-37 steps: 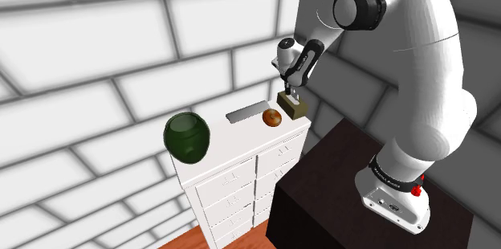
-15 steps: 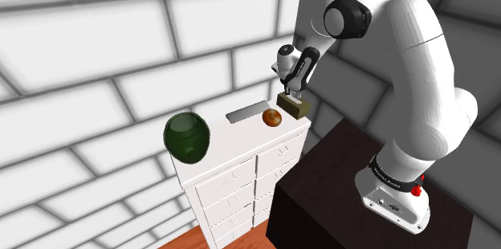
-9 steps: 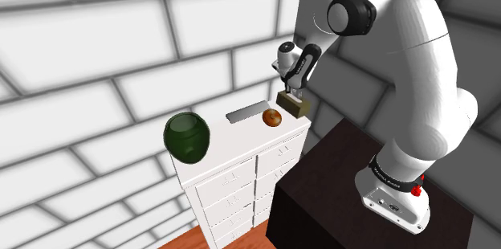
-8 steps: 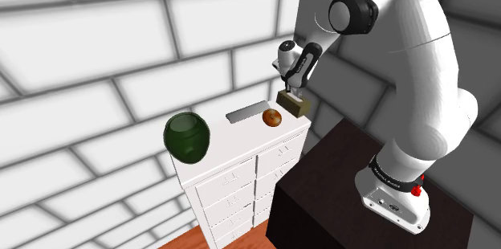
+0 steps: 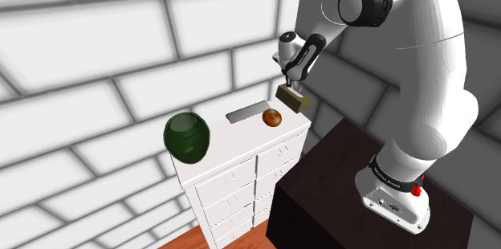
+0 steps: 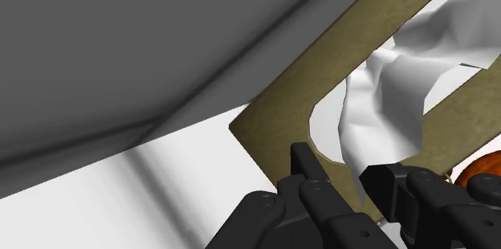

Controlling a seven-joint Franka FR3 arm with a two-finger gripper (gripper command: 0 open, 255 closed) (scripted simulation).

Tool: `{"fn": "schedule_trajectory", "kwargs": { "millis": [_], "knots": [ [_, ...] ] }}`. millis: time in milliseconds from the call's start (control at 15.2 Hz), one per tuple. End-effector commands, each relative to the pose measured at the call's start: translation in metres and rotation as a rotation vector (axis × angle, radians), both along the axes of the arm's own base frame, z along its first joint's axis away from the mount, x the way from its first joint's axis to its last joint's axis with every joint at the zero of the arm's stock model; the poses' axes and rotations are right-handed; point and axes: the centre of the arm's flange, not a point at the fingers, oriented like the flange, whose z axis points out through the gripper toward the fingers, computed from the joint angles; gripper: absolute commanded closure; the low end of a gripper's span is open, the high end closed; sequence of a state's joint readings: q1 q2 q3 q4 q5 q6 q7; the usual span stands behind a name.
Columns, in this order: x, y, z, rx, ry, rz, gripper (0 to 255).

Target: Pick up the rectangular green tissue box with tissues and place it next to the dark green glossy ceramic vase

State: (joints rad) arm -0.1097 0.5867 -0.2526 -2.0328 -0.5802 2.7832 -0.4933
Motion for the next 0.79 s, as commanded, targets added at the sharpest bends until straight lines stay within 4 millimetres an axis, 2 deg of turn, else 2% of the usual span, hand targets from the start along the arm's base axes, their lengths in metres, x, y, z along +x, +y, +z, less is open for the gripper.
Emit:
{"fn": "schedule_trajectory", "kwargs": {
  "millis": [0,726],
  "knots": [
    [-0.001,-0.002,0.013,-0.001,0.000,0.000,255],
    [-0.001,-0.002,0.071,-0.001,0.000,0.000,255]
  ]
}}
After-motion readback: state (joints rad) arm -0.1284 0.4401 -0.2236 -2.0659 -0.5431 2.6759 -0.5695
